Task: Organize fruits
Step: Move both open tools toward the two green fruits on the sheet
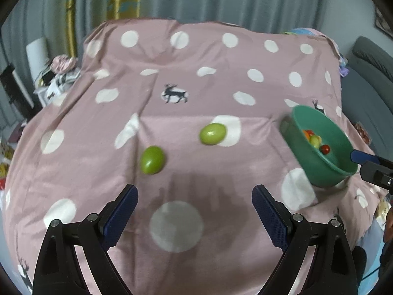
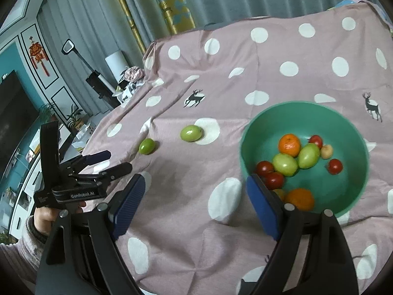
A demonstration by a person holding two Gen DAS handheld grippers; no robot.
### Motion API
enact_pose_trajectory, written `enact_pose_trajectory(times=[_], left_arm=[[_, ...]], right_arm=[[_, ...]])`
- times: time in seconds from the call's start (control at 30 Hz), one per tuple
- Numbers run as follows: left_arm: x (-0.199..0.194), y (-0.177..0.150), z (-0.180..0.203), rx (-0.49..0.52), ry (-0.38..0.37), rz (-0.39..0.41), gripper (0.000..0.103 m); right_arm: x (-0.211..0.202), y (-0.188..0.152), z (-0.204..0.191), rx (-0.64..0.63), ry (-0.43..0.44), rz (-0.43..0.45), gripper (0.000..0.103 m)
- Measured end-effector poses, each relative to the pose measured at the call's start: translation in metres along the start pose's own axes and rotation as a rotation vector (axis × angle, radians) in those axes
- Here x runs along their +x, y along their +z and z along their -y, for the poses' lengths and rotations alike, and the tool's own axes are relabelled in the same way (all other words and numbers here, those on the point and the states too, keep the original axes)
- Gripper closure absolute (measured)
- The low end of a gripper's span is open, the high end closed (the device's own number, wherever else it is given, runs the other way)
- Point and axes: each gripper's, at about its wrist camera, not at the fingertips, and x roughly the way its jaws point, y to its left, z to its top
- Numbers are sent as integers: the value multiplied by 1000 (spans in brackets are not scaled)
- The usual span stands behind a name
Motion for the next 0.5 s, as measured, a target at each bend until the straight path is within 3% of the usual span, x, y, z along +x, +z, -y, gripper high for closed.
enact_pose_trajectory(times=[0.13, 0.23, 0.4, 0.5], left_arm=[[0, -5, -17, -21, -1, 7, 10], [5, -5, -27, -43, -10, -6, 19], [14, 1, -32, -59, -56, -15, 21], [22, 8, -36, -56, -63, -25, 30]], right_arm=[[12, -2, -6, -16, 17, -26, 18], [20, -3, -11, -25, 28, -45, 18], [32, -1, -16, -35, 42, -68, 18], [39, 1, -19, -40, 58, -83, 18]])
